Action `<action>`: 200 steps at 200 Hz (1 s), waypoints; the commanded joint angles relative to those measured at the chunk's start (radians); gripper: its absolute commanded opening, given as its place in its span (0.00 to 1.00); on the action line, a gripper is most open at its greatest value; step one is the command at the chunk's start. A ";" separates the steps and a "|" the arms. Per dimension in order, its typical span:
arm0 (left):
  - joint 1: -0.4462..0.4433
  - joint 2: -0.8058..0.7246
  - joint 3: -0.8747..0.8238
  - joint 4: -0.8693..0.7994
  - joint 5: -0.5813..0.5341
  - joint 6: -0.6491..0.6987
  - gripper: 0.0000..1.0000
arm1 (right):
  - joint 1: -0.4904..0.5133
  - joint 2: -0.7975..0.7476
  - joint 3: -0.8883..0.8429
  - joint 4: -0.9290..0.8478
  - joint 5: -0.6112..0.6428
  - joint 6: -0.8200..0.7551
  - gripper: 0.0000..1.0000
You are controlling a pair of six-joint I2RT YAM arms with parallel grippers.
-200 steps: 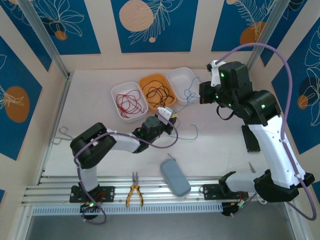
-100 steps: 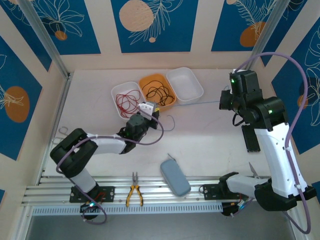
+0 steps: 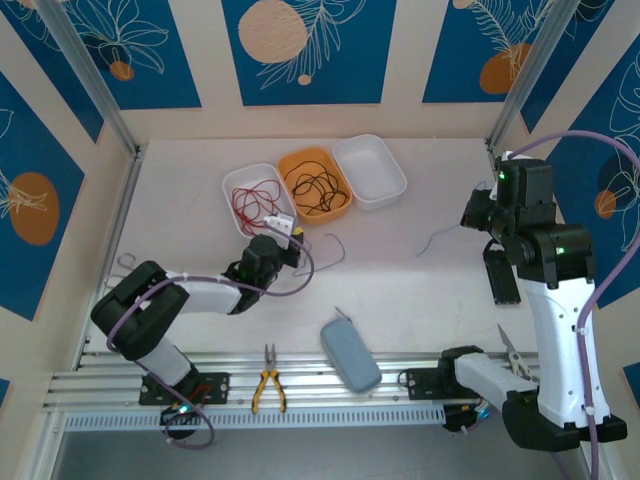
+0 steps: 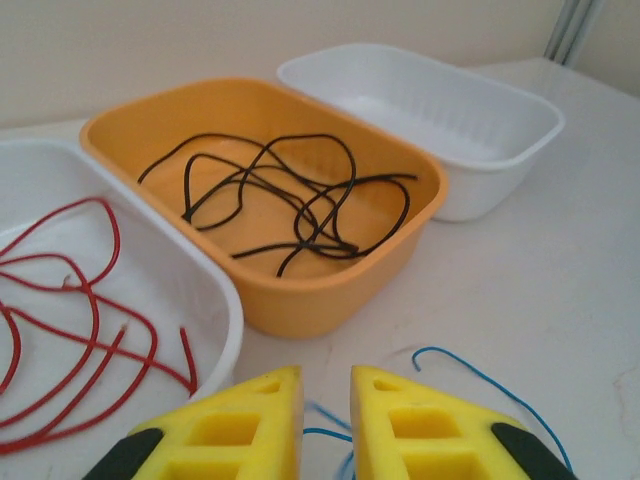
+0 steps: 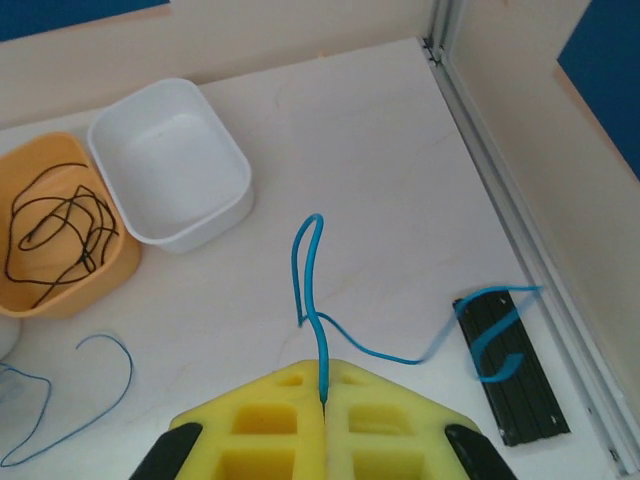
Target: Untangle the cables
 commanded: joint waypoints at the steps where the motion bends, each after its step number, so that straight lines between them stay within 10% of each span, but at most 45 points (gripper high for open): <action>1: 0.007 -0.011 -0.009 -0.033 -0.039 -0.021 0.21 | -0.004 0.023 0.024 0.035 -0.054 0.005 0.00; 53: 0.012 -0.034 -0.008 -0.088 0.005 -0.050 0.33 | -0.004 0.030 0.057 0.040 -0.150 0.005 0.00; 139: 0.012 -0.207 -0.009 -0.281 0.105 -0.125 1.00 | -0.005 0.066 0.057 0.112 -0.332 0.013 0.00; 200: 0.013 -0.345 -0.018 -0.405 0.037 -0.144 1.00 | -0.003 0.149 0.065 0.183 -0.382 0.015 0.00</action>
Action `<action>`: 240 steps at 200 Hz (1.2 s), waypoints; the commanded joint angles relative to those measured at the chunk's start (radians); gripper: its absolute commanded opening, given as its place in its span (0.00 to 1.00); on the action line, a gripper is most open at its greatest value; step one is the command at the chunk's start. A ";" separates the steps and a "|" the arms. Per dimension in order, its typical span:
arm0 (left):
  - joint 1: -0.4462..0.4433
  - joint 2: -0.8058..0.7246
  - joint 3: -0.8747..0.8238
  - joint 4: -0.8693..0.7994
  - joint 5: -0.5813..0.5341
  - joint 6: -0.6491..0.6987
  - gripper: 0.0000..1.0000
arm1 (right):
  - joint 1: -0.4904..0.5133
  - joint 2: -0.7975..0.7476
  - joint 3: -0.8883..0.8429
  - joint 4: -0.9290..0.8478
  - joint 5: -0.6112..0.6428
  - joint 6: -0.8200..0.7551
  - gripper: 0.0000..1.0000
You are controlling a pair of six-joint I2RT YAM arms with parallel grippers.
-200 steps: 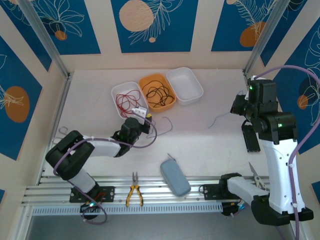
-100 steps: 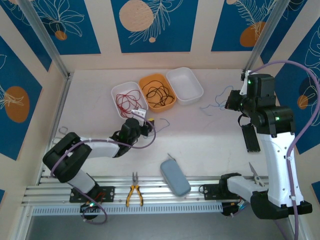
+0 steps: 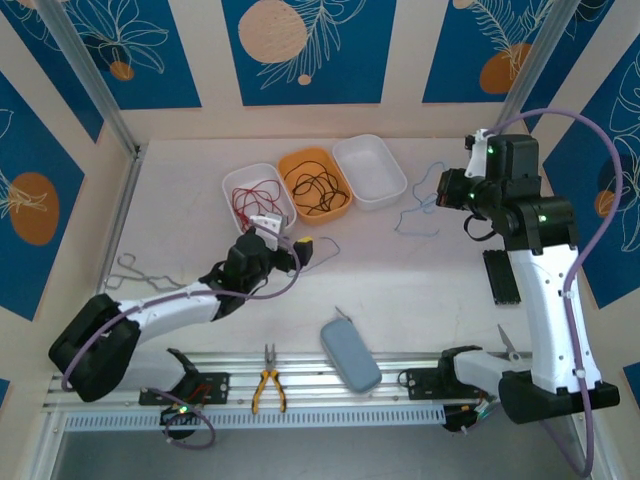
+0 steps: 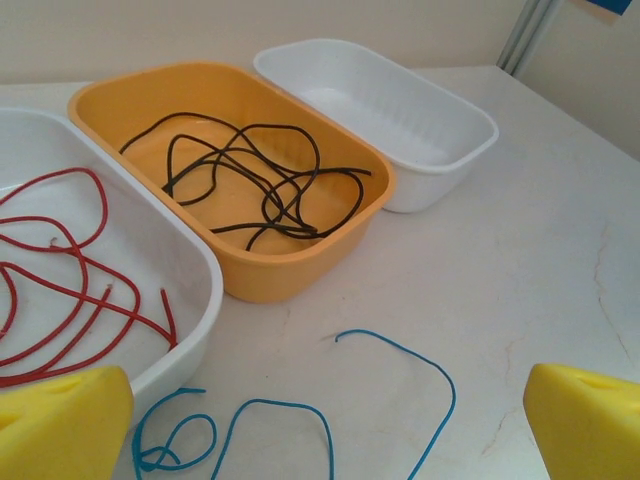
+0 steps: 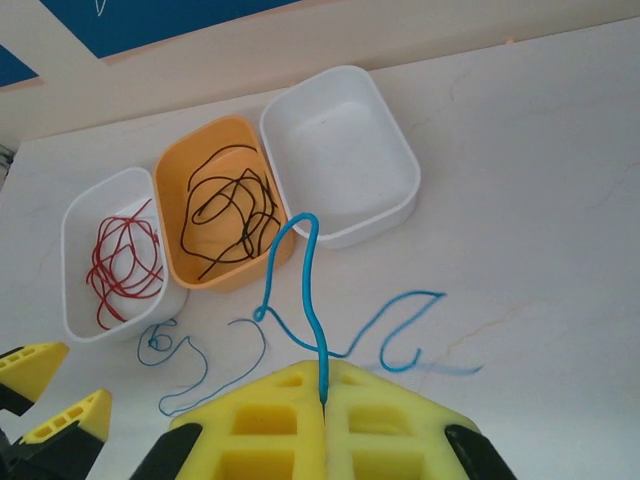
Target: Untangle the cables
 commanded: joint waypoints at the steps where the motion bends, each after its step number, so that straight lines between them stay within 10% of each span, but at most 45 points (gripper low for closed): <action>1: 0.007 -0.048 -0.009 -0.072 -0.041 -0.023 1.00 | -0.003 0.026 0.030 0.054 -0.051 0.012 0.00; 122: 0.012 -0.269 -0.048 -0.251 -0.148 -0.005 1.00 | 0.000 0.416 0.277 0.318 -0.016 -0.060 0.00; 240: 0.038 -0.341 -0.092 -0.276 -0.193 0.024 1.00 | 0.035 1.023 0.883 0.178 -0.013 -0.169 0.00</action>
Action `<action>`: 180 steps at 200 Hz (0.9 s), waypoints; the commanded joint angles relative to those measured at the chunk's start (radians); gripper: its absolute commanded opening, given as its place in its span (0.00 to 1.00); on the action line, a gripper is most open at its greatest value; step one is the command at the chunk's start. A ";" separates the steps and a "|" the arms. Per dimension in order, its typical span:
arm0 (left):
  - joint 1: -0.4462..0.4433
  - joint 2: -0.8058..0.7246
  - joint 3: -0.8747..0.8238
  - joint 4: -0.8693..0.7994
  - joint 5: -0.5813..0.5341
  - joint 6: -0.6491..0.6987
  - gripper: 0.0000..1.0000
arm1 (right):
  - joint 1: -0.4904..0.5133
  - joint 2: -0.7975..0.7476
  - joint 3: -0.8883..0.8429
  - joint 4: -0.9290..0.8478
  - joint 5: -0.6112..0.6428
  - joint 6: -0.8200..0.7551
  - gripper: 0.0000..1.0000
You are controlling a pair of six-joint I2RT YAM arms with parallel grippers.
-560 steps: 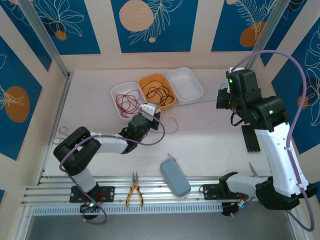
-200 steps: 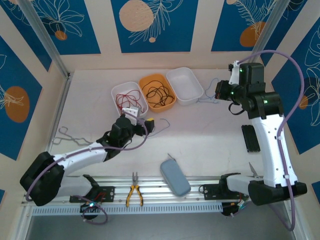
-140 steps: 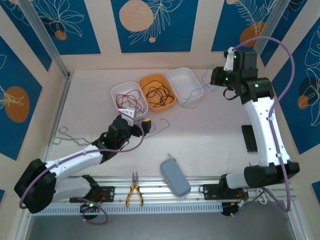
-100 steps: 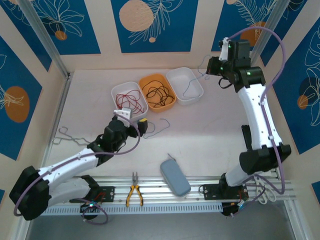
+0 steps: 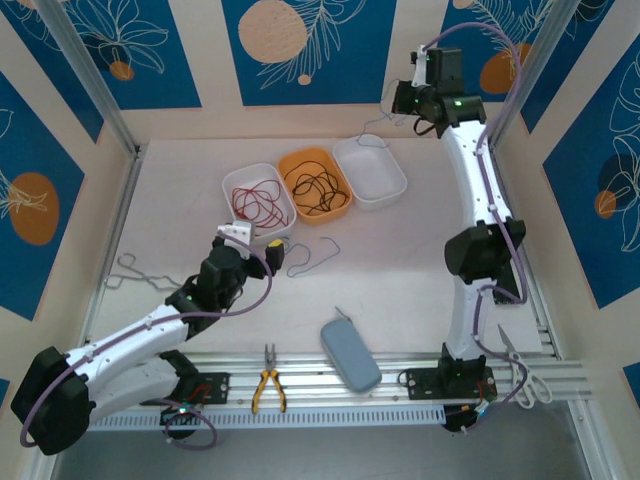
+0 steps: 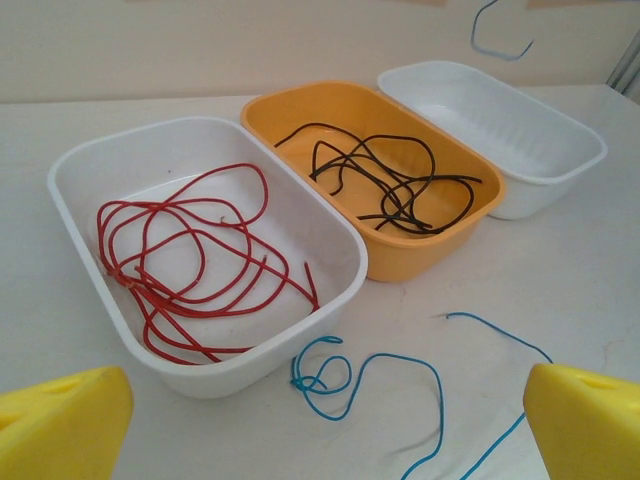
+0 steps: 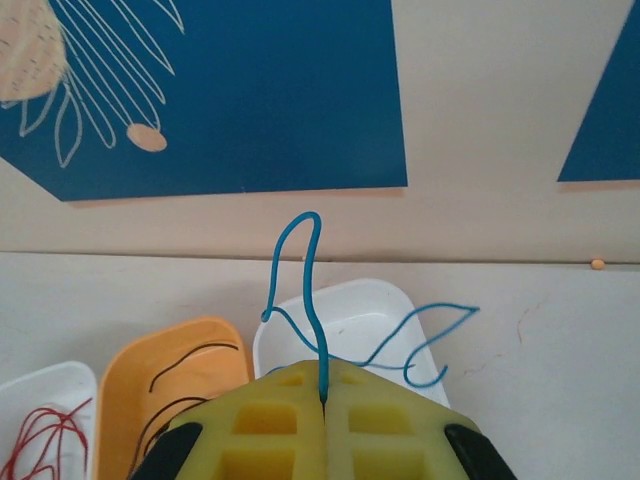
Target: Untangle the cables
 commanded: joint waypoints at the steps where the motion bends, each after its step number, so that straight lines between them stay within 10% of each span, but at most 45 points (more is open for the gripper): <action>1: 0.015 -0.013 -0.011 -0.009 -0.015 0.013 1.00 | 0.025 0.068 0.069 -0.078 0.001 -0.065 0.00; 180: 0.038 0.054 -0.040 0.057 0.008 -0.028 1.00 | 0.056 0.255 -0.088 -0.151 0.014 -0.225 0.00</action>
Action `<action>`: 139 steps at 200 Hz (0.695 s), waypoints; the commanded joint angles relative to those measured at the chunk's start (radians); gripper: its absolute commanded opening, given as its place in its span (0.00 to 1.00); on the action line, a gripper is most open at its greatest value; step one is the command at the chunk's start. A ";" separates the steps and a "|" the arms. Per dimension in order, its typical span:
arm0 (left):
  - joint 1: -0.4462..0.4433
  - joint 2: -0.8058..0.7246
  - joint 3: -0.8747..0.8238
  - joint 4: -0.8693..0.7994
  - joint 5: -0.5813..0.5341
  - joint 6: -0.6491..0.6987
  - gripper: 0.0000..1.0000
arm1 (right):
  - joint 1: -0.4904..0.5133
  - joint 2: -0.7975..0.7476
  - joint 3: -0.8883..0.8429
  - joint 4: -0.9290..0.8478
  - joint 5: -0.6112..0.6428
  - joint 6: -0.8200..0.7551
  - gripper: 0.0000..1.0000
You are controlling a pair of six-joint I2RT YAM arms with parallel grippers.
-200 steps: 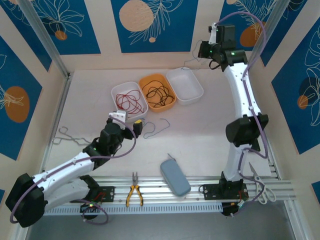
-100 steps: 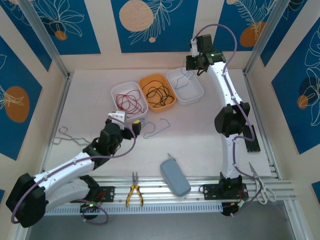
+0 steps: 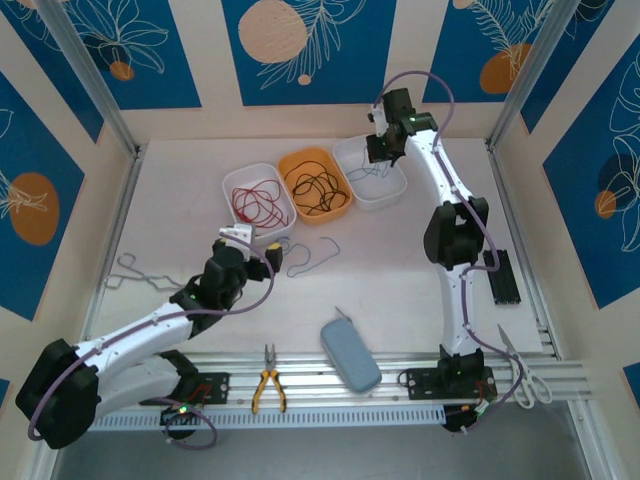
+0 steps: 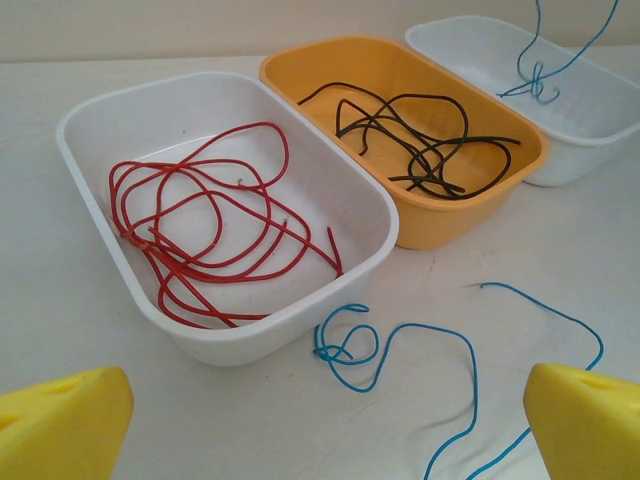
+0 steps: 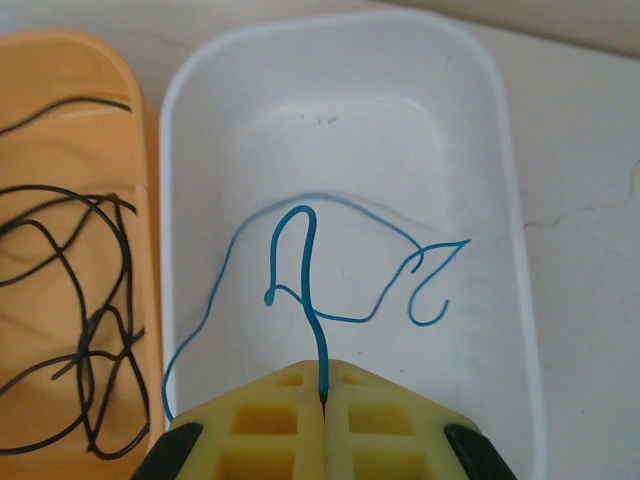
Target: Untangle the cables
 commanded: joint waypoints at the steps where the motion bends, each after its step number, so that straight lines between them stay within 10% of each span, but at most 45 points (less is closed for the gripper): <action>1: 0.015 0.004 -0.013 0.042 0.006 -0.019 1.00 | -0.007 0.040 0.007 -0.011 -0.017 -0.012 0.00; 139: 0.016 0.029 -0.001 0.019 0.026 -0.022 1.00 | -0.015 0.220 0.122 -0.044 0.047 0.023 0.00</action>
